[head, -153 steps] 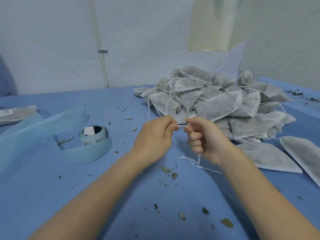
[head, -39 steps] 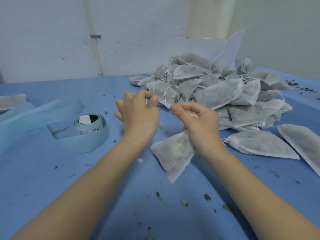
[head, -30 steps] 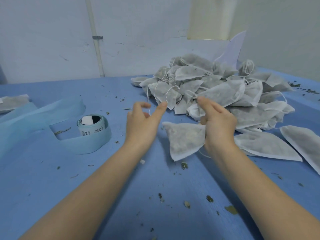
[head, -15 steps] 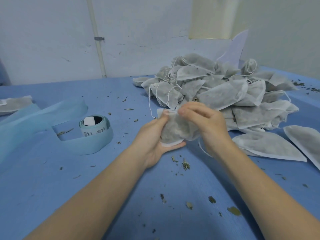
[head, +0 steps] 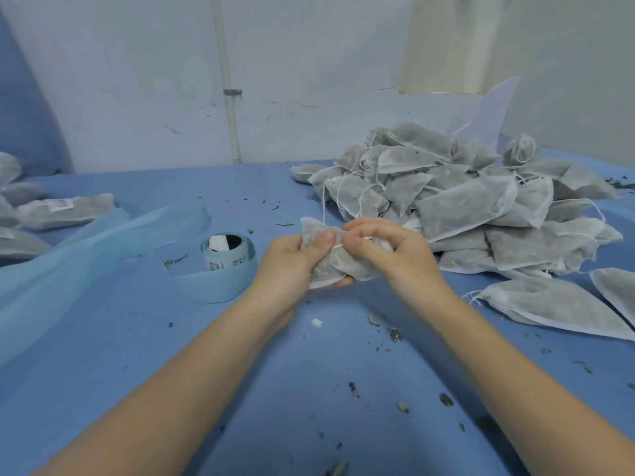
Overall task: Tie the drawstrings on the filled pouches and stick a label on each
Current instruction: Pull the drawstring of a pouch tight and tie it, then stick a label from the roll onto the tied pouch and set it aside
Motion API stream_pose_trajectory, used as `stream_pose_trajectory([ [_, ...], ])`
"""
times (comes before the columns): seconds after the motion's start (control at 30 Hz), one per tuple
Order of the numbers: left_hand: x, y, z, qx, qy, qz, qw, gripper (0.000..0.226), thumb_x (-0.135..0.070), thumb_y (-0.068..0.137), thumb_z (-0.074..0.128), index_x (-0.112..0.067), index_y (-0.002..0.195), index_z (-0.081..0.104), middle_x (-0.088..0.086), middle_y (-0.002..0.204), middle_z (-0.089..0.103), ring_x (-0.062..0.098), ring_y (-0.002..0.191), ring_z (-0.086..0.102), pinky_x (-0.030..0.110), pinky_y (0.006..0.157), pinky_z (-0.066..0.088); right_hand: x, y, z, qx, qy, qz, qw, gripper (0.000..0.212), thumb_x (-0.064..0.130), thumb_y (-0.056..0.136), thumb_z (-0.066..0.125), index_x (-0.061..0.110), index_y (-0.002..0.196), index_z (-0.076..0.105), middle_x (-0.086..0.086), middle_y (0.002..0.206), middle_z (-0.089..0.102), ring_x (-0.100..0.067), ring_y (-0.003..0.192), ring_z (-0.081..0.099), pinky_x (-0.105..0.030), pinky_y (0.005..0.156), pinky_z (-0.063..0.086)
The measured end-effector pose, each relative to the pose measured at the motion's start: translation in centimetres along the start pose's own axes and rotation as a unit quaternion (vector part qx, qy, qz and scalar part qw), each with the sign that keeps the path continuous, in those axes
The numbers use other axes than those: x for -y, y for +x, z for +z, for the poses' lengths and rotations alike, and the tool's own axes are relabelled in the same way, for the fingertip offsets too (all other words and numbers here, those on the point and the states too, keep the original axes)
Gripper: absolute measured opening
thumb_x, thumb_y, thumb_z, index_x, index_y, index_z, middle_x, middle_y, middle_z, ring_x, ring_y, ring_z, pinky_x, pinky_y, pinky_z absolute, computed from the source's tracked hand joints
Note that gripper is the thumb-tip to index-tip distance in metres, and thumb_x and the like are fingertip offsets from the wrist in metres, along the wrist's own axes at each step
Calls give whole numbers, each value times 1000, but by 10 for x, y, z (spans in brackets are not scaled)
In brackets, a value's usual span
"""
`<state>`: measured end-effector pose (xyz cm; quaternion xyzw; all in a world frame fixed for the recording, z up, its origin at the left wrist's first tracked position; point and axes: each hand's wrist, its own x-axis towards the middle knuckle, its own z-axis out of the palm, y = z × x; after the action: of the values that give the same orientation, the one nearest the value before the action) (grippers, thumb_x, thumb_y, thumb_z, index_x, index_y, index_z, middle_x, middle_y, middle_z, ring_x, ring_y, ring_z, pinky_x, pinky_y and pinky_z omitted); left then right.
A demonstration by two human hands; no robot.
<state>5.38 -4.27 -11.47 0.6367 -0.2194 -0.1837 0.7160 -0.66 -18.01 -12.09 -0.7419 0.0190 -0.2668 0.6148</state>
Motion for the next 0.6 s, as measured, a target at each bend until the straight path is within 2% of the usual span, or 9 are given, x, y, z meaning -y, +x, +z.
stream_pose_trajectory([
  [0.07,-7,-3,-14,-44,12,18,999,29,-19,95,52,7,97,66,22,87,70,34,77,69,37,75,59,2,9,18,3,22,29,999,6,18,87,67,22,83,70,12,94,68,-2,87,61,-14,74,44],
  [0.13,-16,-4,-30,-97,10,27,995,26,-18,95,52,3,94,67,20,85,70,30,70,69,33,64,60,3,19,34,19,112,82,990,10,29,93,58,24,95,66,9,96,67,-5,90,61,-21,78,46],
  [0.2,-23,-2,-49,-162,13,29,986,23,-20,95,53,-1,93,67,20,86,70,28,66,69,32,58,59,-1,26,49,38,219,130,966,19,27,99,46,20,102,63,5,97,68,-7,90,64,-23,82,51],
  [0.23,-26,0,-59,-198,17,30,980,24,-22,95,54,-2,96,67,20,89,70,29,69,69,35,61,60,-4,29,55,39,228,152,961,20,21,100,44,17,109,61,2,101,67,-10,89,65,-24,84,52],
  [0.3,-30,6,-80,-266,23,23,963,30,-28,93,56,-1,102,65,20,98,68,34,85,68,46,80,57,-16,31,66,43,127,175,975,32,10,97,49,14,128,53,-3,116,63,-15,95,65,-29,92,51],
  [0.33,-32,9,-89,-294,25,18,955,33,-31,92,58,-1,103,64,19,101,68,34,93,66,48,87,53,-21,32,70,62,13,159,985,41,8,95,52,14,135,49,-2,125,61,-15,101,63,-31,97,49],
  [0.4,-34,13,-102,-328,53,8,943,35,-36,91,57,-4,101,64,14,102,67,33,99,63,49,93,49,-28,33,78,110,-167,112,973,54,12,91,61,17,142,44,3,134,56,-12,110,60,-31,100,45],
  [0.5,-33,17,-111,-337,101,-11,936,39,-40,91,55,-3,105,62,13,105,64,33,102,60,50,92,49,-28,39,88,152,-213,83,962,71,25,81,76,21,143,42,9,129,56,-6,102,57,-24,97,43],
  [0.6,-32,21,-114,-315,66,-25,946,36,-35,92,56,-5,110,61,14,109,65,33,101,62,52,87,52,-29,48,98,161,-223,60,960,75,31,75,81,22,141,47,14,119,58,-4,88,54,-6,82,40],
])
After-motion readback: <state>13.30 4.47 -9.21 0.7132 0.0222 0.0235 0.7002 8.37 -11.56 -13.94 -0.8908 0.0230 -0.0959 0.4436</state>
